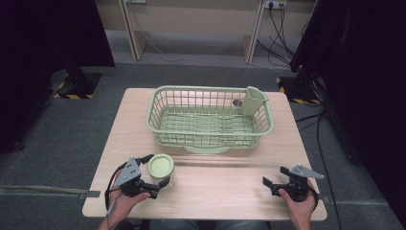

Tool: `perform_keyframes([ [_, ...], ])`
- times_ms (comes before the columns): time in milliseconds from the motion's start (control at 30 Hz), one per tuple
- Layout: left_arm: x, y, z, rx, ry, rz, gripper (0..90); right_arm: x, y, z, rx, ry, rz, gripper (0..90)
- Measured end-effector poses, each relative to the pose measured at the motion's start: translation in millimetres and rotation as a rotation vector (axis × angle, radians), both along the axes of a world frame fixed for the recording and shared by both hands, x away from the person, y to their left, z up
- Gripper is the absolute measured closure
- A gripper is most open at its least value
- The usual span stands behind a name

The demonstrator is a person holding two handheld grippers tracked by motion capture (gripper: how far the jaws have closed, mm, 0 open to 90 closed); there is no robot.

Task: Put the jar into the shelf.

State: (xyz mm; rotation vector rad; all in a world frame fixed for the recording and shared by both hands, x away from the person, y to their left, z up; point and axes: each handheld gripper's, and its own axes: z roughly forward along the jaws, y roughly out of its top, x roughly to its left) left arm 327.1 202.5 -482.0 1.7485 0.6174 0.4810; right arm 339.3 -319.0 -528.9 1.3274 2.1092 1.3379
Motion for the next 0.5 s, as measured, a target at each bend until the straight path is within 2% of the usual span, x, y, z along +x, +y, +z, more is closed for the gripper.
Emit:
perform_keyframes([
  [133,1.6,0.2,0.6,0.004,0.0,-0.003,10.7,0.1,0.2,0.0,0.0,0.003,0.0,2.7],
  [500,1.1,-1.3,3.9,0.023,0.012,0.003,11.1,0.4,-0.5,-0.1,0.005,0.006,0.001,2.7],
])
